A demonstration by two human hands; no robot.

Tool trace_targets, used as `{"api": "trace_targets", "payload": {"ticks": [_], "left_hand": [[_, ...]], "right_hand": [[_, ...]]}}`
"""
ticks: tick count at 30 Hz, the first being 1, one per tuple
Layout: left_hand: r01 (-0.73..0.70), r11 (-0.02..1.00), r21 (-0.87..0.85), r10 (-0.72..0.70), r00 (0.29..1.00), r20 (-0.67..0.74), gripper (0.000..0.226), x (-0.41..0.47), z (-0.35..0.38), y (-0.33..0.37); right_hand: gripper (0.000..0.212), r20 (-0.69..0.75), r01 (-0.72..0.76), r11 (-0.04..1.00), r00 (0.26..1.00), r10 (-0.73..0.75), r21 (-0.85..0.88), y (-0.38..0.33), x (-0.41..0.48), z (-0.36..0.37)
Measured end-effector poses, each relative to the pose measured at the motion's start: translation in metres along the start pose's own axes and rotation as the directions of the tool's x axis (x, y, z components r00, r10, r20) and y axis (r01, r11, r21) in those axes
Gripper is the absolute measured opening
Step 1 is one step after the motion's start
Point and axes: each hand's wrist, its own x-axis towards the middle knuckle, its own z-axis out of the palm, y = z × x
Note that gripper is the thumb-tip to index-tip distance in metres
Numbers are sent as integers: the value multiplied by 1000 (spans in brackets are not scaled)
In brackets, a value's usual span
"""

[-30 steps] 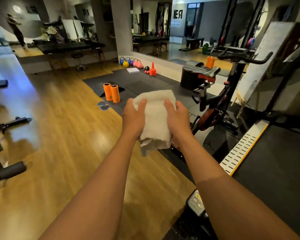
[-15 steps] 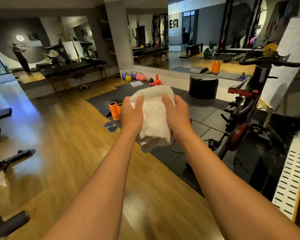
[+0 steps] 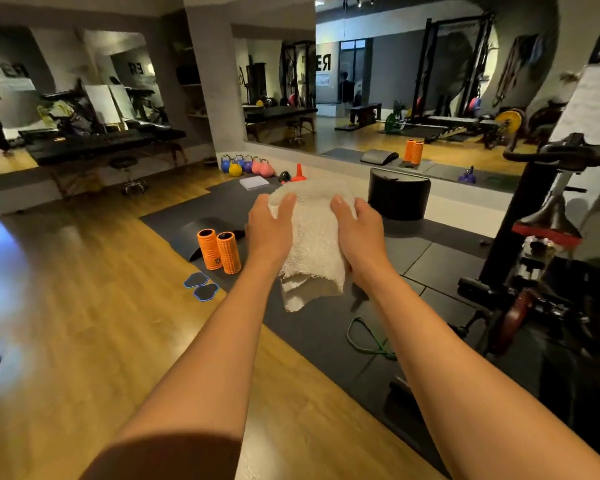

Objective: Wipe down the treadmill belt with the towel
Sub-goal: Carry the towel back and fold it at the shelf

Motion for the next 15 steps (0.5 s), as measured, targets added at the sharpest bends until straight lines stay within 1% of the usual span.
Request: {"api": "trace_targets", "payload": {"ticks": [3,4,7,8,12,15], "left_hand": [[-25,1000,-5,25,998,51,23,72,12,-15],[-23,1000,-14,24,998,64,26,95,17,-21],[-29,1000,-4,29,994,110,46,161,41,-41],[-40,999,-2,40,992,124,49,182,49,-48],[-44,996,-71,56,983,172,50,269,87,-81],[-13,992,-125,37,980,194,44,336,114,-97]], "right_hand": [[23,-41,8,1000,999,-9,-18,6,56,30],[22,-55,8,999,998,-10,-33,9,75,39],[20,-111,12,996,994,-23,-94,26,135,61],[21,-130,14,994,991,-28,-106,33,155,68],[22,-160,14,994,987,-31,-112,64,242,94],[24,-175,-6,995,985,-12,-103,85,315,111]]}}
